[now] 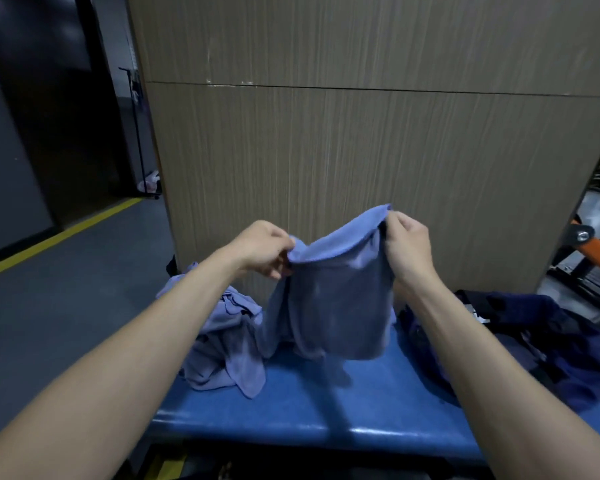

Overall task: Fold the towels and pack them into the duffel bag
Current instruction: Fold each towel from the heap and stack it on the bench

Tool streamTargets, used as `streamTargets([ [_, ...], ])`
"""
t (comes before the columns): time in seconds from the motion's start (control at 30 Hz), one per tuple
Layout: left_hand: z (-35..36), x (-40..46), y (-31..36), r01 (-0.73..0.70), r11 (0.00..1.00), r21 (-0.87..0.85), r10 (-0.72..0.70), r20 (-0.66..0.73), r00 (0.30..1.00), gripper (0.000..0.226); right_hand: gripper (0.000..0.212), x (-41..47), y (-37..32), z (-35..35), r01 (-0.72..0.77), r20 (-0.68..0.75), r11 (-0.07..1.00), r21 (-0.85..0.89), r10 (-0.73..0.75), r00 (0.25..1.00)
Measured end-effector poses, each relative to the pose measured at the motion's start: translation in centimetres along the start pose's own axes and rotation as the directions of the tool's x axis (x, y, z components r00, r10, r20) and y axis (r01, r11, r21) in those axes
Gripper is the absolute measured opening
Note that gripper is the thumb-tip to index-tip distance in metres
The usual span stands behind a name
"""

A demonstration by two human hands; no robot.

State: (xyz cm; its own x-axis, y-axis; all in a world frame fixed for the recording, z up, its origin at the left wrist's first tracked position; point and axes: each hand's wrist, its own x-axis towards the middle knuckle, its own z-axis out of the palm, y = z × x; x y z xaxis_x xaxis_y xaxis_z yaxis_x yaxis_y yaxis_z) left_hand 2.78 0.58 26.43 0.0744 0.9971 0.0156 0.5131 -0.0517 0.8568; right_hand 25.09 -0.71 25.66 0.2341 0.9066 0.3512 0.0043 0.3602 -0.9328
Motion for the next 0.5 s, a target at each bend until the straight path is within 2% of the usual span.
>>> streamTargets([
  [0.03,0.2,0.1,-0.5,-0.048,0.983,0.177,0.049,0.0,0.999,0.019,0.041,0.1,-0.2,0.1,0.026,0.051,0.998,-0.06,-0.023,0.998],
  [0.07,0.3,0.0,-0.8,-0.122,0.958,0.261,0.121,0.02,0.993,0.013,0.043,0.1,-0.5,0.2,0.057,0.109,0.99,-0.126,-0.044,0.993],
  [0.1,0.4,-0.2,-0.9,-0.217,0.943,0.253,0.204,0.076,0.976,0.018,0.044,0.1,-0.7,0.3,0.092,0.163,0.974,-0.208,-0.058,0.985],
  [0.17,0.6,-1.3,-0.4,-0.337,0.941,0.014,0.316,0.318,0.894,0.047,0.042,0.1,-0.7,0.5,0.161,0.235,0.916,-0.368,-0.076,0.969],
  [0.23,1.4,-2.8,0.5,-0.348,0.928,-0.136,0.367,0.505,0.781,0.064,0.037,-0.1,-0.5,0.7,0.199,0.282,0.869,-0.454,-0.072,0.957],
  [0.27,2.0,-3.4,0.9,-0.388,0.913,-0.126,0.395,0.513,0.763,0.065,0.035,-0.3,-0.6,0.8,0.216,0.304,0.857,-0.467,-0.073,0.95],
  [0.3,2.9,-3.7,1.1,-0.422,0.9,-0.112,0.422,0.471,0.775,0.06,0.034,-0.5,-0.7,0.9,0.235,0.329,0.851,-0.47,-0.078,0.941],
  [0.37,3.8,-3.5,1.3,-0.434,0.895,-0.102,0.443,0.325,0.836,0.039,0.032,-1.0,-0.9,1.0,0.285,0.375,0.827,-0.485,-0.098,0.922],
  [0.43,3.8,-2.8,0.8,-0.44,0.896,-0.052,0.439,0.237,0.866,0.012,0.033,-1.0,-0.9,0.9,0.325,0.4,0.803,-0.5,-0.118,0.909],
  [0.47,3.5,-2.3,0.1,-0.441,0.898,0.004,0.43,0.209,0.878,0.008,0.034,-0.9,-0.8,0.6,0.325,0.408,0.801,-0.502,-0.112,0.906],
  [0.5,3.1,-1.8,-0.5,-0.433,0.9,0.052,0.418,0.179,0.89,0.015,0.034,-0.8,-0.6,0.1,0.317,0.423,0.812,-0.491,-0.096,0.901],
])
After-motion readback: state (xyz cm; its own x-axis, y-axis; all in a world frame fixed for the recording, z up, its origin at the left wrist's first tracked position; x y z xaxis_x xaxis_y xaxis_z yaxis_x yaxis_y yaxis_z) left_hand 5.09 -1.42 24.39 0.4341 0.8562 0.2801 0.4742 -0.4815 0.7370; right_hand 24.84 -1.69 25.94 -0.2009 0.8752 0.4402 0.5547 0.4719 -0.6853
